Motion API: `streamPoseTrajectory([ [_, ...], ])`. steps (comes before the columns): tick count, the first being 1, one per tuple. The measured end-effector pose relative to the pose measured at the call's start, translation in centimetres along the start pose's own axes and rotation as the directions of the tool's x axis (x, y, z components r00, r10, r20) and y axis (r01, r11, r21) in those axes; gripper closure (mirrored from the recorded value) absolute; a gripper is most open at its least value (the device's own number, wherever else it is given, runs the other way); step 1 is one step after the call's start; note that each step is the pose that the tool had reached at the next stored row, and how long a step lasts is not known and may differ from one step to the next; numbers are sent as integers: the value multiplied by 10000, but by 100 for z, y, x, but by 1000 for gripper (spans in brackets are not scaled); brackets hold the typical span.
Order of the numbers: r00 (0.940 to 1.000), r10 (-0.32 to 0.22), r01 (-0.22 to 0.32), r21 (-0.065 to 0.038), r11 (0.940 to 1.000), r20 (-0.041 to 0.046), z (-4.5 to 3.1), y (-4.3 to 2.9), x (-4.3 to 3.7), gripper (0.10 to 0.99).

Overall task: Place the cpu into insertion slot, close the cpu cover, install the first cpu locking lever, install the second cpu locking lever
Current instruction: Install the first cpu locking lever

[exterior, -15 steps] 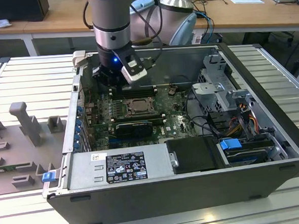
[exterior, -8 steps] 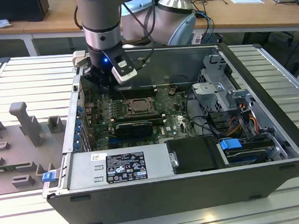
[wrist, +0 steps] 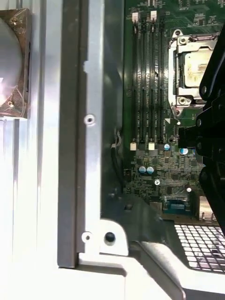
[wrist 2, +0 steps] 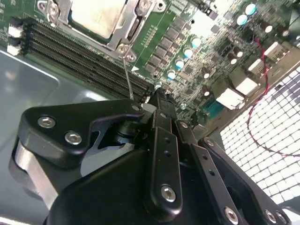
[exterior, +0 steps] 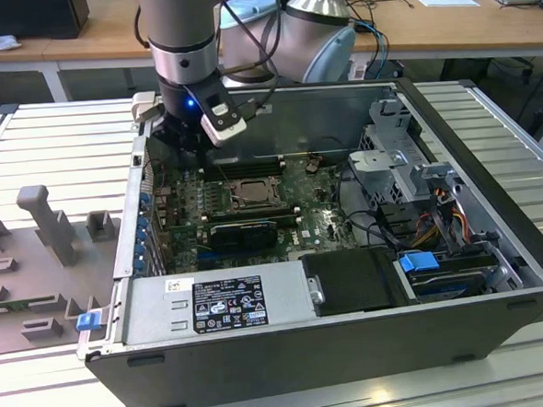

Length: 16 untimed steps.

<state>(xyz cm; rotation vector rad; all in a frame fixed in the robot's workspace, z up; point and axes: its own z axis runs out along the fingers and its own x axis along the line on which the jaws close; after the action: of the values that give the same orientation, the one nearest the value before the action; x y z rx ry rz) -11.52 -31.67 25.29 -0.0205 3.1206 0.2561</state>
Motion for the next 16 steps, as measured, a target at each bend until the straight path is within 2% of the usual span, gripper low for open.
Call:
streamPoseTrajectory([
  [3,10000,-2,2,1,10000,0,8,49,1,980],
  [6,10000,-3,3,1,10000,2,11,69,1,980],
  [16,10000,-3,3,0,10000,2,14,72,-51,980],
])
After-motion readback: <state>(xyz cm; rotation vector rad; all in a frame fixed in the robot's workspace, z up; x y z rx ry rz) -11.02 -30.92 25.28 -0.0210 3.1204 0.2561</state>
